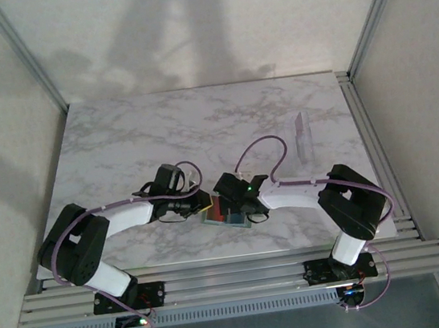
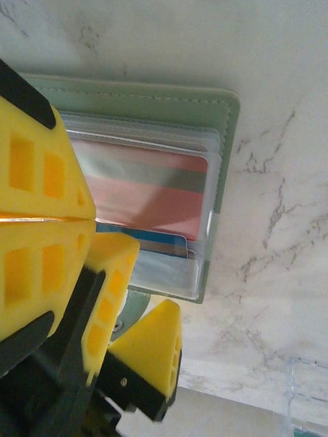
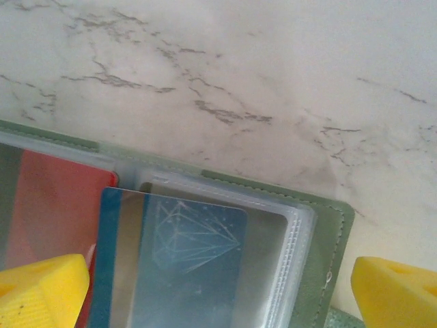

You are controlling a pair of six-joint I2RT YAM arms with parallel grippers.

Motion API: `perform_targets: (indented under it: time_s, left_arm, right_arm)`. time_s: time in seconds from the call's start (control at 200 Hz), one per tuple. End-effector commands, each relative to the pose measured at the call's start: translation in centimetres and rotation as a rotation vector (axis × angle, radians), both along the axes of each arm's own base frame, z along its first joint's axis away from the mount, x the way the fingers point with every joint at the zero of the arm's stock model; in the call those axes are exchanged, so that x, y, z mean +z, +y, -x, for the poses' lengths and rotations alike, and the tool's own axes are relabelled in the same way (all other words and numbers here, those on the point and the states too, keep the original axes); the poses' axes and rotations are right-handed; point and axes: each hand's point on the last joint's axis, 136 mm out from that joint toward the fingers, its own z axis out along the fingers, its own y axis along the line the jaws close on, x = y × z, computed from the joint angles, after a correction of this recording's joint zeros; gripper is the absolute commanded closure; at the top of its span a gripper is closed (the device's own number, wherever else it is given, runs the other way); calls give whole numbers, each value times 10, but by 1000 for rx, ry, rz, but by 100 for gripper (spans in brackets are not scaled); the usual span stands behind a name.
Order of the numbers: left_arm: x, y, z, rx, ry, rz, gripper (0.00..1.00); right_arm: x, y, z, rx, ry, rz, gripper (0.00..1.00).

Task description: Put the credit cards into the card holder

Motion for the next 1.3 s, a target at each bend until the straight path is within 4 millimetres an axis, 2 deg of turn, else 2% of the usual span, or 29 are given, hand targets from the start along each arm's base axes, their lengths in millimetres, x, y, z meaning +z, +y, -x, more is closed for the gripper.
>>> perform_targets:
  time_s: [0.0, 0.18, 0.491, 0.651, 0.866, 1.031, 1.181, 1.297]
  left_arm:
    - [5, -8, -7, -13, -38, 16, 92]
    - [-12, -5, -2, -20, -18, -16, 92]
    - [-35, 14, 13, -2, 19, -101, 93]
    - [-43, 21, 20, 13, 33, -125, 93]
    - [-44, 25, 19, 40, 40, -141, 94]
    - [-46, 28, 19, 51, 46, -159, 94]
    - [-48, 32, 18, 72, 54, -169, 95]
    - [-51, 35, 16, 89, 66, -172, 95]
  right_arm:
    - [-11, -13, 5, -44, 19, 18, 1]
    - [-15, -25, 12, -63, 37, 44, 1]
    - [-6, -38, 17, -60, 30, 54, 1]
    - [5, -26, 14, -28, 28, 15, 1]
    - [26, 3, -4, 5, -23, -62, 1]
    - [10, 3, -7, -11, -19, -30, 1]
    - [-11, -21, 1, -66, -3, 34, 1]
    - [-17, -36, 11, -95, 18, 55, 1]
